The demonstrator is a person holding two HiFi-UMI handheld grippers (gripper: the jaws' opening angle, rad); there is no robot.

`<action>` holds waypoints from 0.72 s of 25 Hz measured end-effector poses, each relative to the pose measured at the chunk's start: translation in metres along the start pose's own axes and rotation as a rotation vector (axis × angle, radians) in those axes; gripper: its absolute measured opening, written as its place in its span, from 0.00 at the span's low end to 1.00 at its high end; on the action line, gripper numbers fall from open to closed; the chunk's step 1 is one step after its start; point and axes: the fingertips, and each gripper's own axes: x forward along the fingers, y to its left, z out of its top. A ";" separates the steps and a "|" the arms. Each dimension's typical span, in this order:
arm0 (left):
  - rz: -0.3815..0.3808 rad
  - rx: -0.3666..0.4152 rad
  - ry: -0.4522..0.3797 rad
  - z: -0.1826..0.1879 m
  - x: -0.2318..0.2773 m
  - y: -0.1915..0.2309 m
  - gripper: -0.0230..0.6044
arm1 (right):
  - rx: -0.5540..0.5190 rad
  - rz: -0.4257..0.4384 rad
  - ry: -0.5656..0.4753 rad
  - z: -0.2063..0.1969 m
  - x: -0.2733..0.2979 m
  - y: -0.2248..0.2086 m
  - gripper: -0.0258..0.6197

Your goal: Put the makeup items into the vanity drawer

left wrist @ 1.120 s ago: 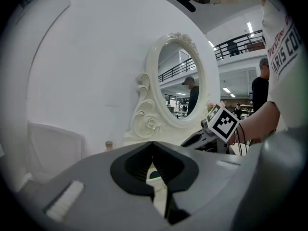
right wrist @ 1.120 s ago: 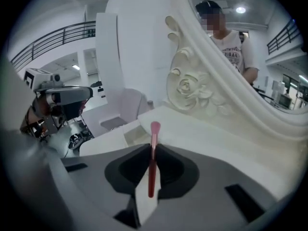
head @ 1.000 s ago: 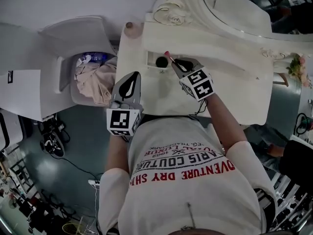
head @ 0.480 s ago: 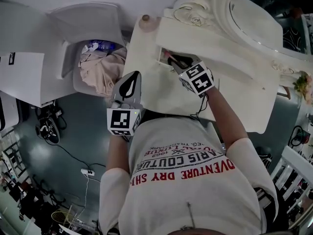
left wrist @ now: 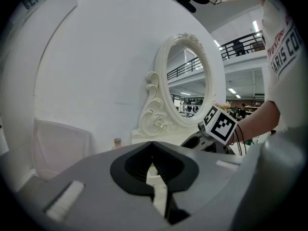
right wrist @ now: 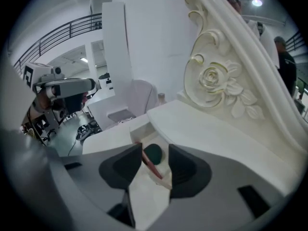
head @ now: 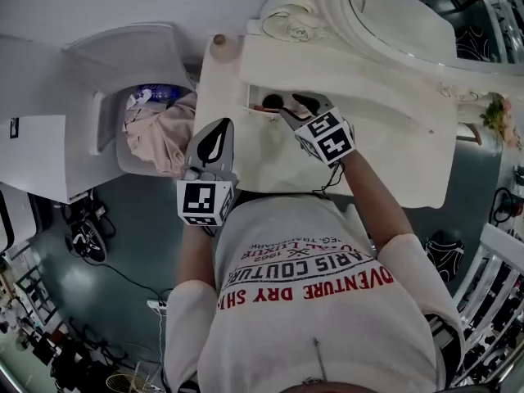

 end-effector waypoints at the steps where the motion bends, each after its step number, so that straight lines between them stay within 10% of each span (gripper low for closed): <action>1: -0.018 0.005 -0.001 0.002 0.005 -0.005 0.05 | 0.014 -0.019 -0.004 -0.002 -0.006 -0.005 0.26; 18: -0.397 0.104 0.040 0.011 0.085 -0.150 0.05 | 0.352 -0.308 0.074 -0.160 -0.119 -0.072 0.26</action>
